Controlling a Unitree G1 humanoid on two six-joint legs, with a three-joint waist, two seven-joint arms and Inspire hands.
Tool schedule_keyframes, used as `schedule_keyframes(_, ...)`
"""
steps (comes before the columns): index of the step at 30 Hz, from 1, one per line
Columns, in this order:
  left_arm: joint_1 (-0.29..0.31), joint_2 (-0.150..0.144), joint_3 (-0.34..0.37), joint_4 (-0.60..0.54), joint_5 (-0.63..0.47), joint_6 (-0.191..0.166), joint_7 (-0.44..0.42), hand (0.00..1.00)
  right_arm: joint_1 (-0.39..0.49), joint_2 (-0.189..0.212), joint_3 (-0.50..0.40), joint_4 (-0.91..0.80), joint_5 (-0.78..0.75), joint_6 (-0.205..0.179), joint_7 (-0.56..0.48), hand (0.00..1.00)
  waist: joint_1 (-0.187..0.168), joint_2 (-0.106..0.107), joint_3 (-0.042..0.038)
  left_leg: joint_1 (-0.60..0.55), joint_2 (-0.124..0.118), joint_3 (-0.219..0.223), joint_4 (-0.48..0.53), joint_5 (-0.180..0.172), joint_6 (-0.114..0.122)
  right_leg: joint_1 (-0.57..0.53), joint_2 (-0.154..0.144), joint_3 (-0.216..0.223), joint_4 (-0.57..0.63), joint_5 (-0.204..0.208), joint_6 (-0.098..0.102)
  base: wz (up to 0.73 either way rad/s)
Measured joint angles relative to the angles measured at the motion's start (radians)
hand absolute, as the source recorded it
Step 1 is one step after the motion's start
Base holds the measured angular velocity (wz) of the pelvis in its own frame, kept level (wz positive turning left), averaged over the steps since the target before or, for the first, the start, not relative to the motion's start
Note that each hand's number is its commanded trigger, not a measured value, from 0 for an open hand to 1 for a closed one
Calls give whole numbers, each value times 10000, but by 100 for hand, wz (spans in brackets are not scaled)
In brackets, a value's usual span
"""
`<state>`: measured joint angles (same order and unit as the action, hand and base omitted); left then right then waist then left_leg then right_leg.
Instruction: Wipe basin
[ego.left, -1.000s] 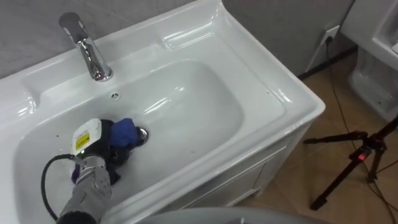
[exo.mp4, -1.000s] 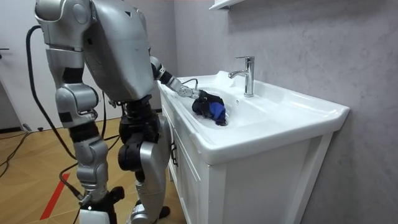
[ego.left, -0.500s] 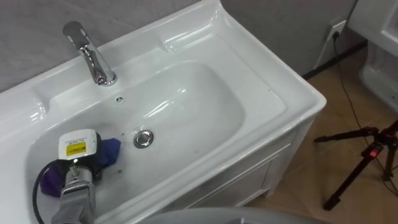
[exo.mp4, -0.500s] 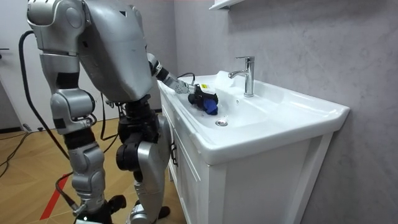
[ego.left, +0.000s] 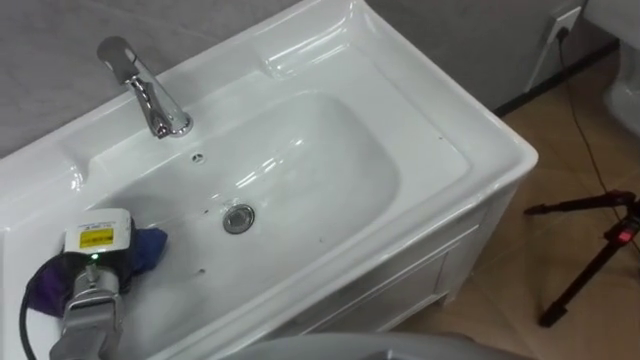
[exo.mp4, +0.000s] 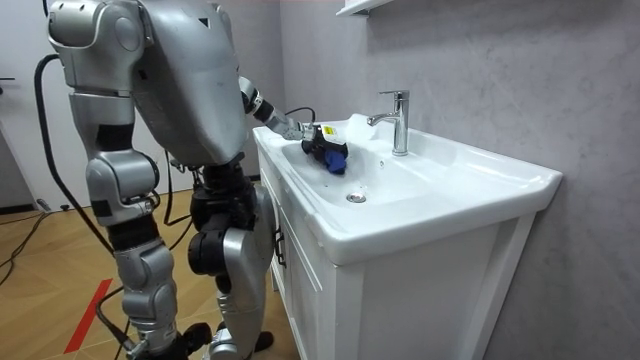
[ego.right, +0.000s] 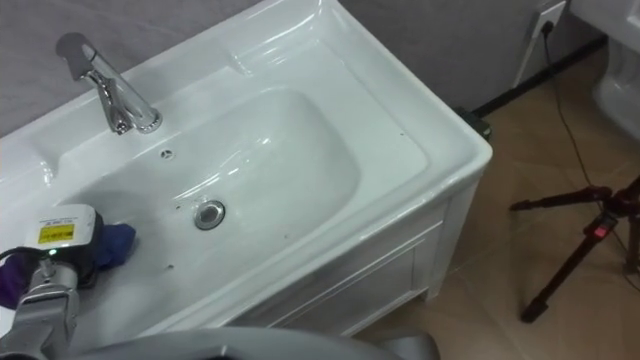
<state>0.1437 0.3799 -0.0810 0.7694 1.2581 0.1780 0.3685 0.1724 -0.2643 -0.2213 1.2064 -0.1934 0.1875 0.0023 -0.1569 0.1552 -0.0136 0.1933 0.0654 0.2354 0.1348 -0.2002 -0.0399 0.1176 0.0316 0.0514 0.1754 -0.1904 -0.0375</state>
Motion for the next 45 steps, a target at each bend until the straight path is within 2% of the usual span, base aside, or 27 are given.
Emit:
schedule_keyframes(10, 25, 11, 0, -53, 1, 60, -98, 100, 174, -2, 3, 45, 66, -8, 2, 0, -3, -115, -8, 8, 1, 8, 6, 0, 0, 35, -14, -54, -18, 6, 0, 1)
schedule_keyframes(15, -131, 4, 3, -24, -438, 140, -31, 100, 87, 11, 40, 450, 899, -132, -25, 0, 7, -298, -6, 88, 9, -33, 11, 0, 0, 116, -14, -65, -9, 3, -4, 0)
schedule_keyframes(20, -362, -85, 8, -20, -793, 230, -179, 100, 45, 59, 134, 614, 905, -167, -27, 0, 0, -475, 28, 130, 0, -40, 6, 0, 0, 191, -33, -82, -14, 3, 6, 1)
schedule_keyframes(23, -418, -257, -218, -173, -774, 558, -552, 100, 46, 77, 572, 618, 893, -232, 9, 0, -26, -520, 38, 127, -18, -48, 6, 1, 1, 202, -116, -175, -39, -14, 32, 4)
schedule_keyframes(25, -545, -417, -523, -261, -767, 768, -770, 100, 30, 80, 808, 621, 859, -219, 9, 0, -57, -535, 43, 102, -66, -225, 6, 6, 10, 223, -130, -268, -46, -26, 53, 14)
schedule_keyframes(27, -649, -567, -1141, -398, -753, 1049, -976, 100, -165, 115, 857, 807, 760, -225, 7, 0, -66, -561, 51, 110, -105, -314, 4, 11, 20, 265, -150, -309, -41, -49, 84, 13)
schedule_keyframes(28, -657, -574, -1285, -422, -749, 1098, -992, 100, -228, 132, 886, 862, 749, -228, 6, 0, -75, -572, 53, 115, -105, -314, 3, 11, 20, 282, -151, -331, -46, -49, 84, 6)
schedule_keyframes(30, -662, -584, -1716, -635, -767, 1467, -1163, 100, -496, 196, 998, 1077, 746, -207, -2, 0, -131, -617, 72, 108, -107, -332, 4, 11, 20, 297, -146, -370, -52, -64, 78, 7)
schedule_keyframes(34, -636, -592, -1916, -1274, -953, 1974, -1982, 100, -666, 314, 1042, 1081, 757, -88, -80, 0, -272, -700, 76, 77, -113, -461, 5, 11, 20, 298, -213, -462, -48, -124, 61, 10)
schedule_keyframes(36, -670, -610, -1931, -1669, -1651, 2166, -2440, 100, -682, 314, 1423, 1018, 958, 40, -298, 0, -284, -703, 75, 48, -118, -455, 10, 11, 20, 285, -249, -548, -48, -151, 61, 0)
schedule_keyframes(40, -800, -581, -1837, -2125, -3079, 2144, -2865, 100, -760, 316, 1726, 1032, 1363, 109, -452, 0, -267, -702, 75, -46, -147, -500, 14, 13, 22, 235, -278, -562, -62, -161, 72, 6)
schedule_keyframes(45, -931, -453, -1145, -2391, -5203, 1810, -3629, 100, -729, 316, 1791, 986, 1420, 145, -445, 0, -252, -695, 77, -41, -222, -499, 11, 16, 28, 247, -291, -615, -54, -190, 115, 1)
